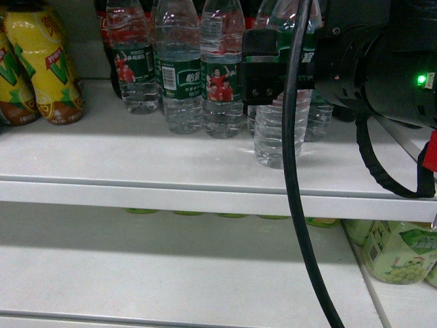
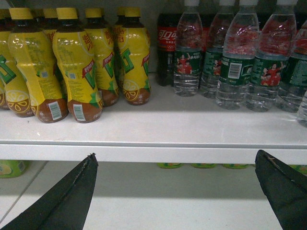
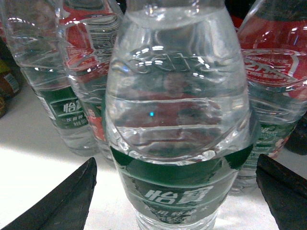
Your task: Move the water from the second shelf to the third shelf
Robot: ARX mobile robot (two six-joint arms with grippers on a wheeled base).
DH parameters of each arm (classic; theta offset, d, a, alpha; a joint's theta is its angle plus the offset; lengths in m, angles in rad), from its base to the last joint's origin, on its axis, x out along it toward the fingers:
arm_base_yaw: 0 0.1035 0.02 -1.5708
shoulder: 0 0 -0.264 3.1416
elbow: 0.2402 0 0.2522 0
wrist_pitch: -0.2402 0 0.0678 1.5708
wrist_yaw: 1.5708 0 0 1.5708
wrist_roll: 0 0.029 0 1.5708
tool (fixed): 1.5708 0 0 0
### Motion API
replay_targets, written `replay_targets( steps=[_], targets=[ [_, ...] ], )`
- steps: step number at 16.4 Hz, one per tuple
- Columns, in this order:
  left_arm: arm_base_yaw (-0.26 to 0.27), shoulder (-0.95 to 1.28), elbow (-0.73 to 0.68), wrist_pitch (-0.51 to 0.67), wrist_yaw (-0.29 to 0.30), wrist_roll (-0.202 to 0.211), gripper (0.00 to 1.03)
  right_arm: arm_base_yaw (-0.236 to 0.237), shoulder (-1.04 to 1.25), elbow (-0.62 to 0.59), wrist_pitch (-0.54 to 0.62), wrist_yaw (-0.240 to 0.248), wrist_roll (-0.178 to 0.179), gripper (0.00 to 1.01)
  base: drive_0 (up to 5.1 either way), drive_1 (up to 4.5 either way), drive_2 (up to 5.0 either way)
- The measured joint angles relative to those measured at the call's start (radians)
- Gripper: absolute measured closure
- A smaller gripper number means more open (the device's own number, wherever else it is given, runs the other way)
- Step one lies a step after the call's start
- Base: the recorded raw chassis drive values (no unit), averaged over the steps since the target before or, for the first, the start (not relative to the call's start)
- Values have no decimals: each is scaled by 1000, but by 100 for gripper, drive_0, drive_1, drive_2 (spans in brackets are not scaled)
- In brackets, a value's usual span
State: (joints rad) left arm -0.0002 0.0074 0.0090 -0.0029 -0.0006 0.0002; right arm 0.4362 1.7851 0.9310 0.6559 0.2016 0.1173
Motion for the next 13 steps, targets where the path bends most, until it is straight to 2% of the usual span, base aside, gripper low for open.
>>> replay_targets(
  steps=[7,11,13],
  targets=[
    [0,0,0,0,0,0,5,2,65,108,-36,-7,-14,3,0,0,0],
    [0,0,0,0,0,0,5,3,94,156,-63,11,-18,3,0,0,0],
    [0,0,0,0,0,0,5,9,94,162,-66,27,-19,20,0,0,0]
  ],
)
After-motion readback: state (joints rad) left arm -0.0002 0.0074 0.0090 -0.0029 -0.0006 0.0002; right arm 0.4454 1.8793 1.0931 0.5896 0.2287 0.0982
